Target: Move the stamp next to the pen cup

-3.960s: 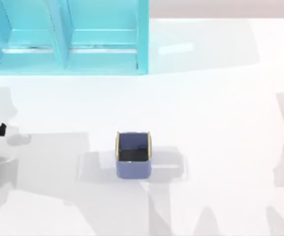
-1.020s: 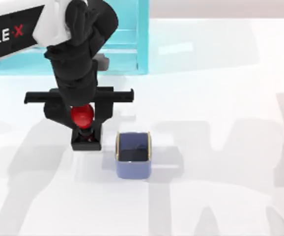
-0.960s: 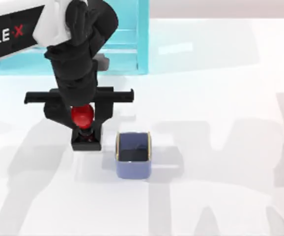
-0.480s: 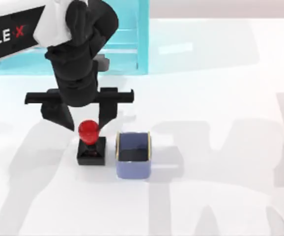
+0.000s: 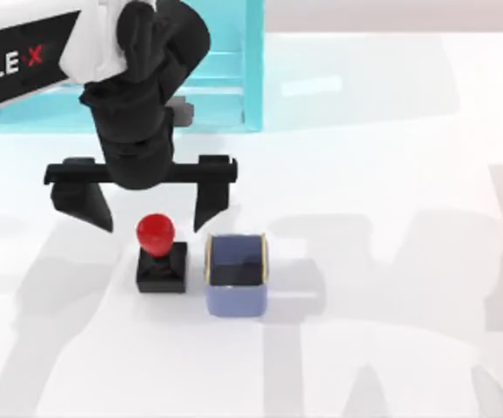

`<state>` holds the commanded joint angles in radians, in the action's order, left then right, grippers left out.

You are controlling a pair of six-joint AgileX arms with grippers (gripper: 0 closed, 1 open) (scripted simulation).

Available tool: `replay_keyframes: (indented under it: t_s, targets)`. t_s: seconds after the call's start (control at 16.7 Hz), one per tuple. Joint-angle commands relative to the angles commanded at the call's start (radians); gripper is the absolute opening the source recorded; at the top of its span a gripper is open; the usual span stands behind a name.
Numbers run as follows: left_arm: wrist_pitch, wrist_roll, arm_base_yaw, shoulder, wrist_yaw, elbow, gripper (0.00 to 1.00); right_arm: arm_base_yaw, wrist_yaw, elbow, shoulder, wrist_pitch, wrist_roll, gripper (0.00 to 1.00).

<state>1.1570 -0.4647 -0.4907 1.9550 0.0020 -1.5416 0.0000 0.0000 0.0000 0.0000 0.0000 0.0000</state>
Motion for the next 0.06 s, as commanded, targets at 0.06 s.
replay_keyframes:
  t_s: [0.06]
  targets:
    - [0.0, 0.0, 0.0, 0.0, 0.0, 0.0, 1.0, 0.0, 0.0, 0.0, 0.0, 0.0, 0.0, 1.0]
